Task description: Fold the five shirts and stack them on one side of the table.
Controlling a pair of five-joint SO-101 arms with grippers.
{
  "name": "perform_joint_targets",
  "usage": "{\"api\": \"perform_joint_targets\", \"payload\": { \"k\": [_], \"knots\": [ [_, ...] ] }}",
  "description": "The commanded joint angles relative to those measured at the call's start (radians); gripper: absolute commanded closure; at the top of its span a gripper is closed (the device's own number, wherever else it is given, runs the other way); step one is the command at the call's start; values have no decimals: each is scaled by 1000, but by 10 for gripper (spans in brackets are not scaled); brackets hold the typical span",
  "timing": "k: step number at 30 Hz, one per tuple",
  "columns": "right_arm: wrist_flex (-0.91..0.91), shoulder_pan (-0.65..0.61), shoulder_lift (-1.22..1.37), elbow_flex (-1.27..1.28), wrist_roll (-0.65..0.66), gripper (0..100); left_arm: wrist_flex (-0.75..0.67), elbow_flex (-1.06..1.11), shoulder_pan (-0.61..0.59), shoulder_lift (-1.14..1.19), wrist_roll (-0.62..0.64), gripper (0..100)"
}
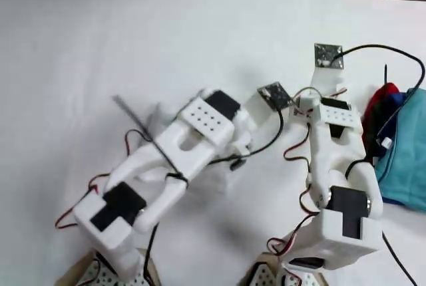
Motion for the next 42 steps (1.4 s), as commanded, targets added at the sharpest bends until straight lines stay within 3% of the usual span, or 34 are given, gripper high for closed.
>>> {"api": "perform_joint_targets", "payload": {
  "k": [1,7,12,16,23,35,42],
  "knots": [
    [-12,12,-10,-43,-6,834,91,-104,-92,-150,-38,810],
    [-12,10,-13,-43,-6,834,106,-140,-305,-244,-87,810],
    [-12,10,-16,-43,-6,834,-80,47,-404,-153,-89,810],
    [-12,10,-16,-43,-6,834,-195,117,-390,-54,-87,810],
    [-12,10,-16,-43,-6,834,-132,131,-292,-21,-61,811],
    [-12,10,-16,-43,-6,834,-58,429,-175,-319,-146,811],
    [-25,10,-10,-43,-6,834,32,343,-199,-582,-173,811]
  ]
}}
